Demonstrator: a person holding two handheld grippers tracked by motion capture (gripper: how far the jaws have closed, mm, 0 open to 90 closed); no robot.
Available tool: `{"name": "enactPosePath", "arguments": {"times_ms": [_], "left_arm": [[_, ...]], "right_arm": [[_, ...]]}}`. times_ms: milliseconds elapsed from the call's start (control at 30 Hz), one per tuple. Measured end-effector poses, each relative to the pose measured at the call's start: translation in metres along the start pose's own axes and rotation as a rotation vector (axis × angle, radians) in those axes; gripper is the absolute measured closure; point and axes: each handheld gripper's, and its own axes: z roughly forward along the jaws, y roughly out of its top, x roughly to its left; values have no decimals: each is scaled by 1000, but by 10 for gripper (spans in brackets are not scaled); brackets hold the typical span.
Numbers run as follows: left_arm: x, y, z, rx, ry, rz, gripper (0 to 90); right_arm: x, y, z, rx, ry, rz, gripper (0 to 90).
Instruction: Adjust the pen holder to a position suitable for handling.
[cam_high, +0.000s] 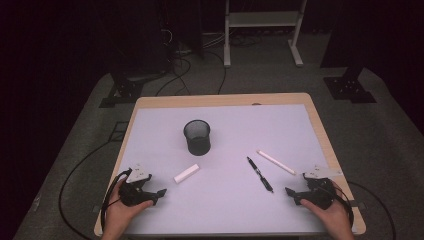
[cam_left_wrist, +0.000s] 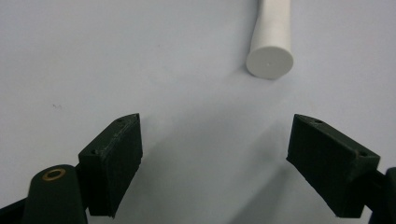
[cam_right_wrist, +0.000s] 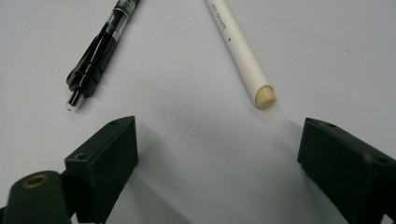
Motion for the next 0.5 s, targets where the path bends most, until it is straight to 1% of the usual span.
{"name": "enactPosePath", "arguments": {"times_ms": [33,133,167,333,500], "left_arm": [[0,1,-1,-7,-1,-2,208],[1,5,-2,-17,0,-5,215],[1,6,-3,-27,-1,-10,223],[2,11,-5,-37,0,-10,237],[3,16,-8,-55,1,-22,261]], "right_arm": [[0,0,0,0,0,0,111],[0,0,0,0,0,0,111],[0,0,0,0,0,0,111],[0,0,0,0,0,0,111],[0,0,0,0,0,0,111]]}}
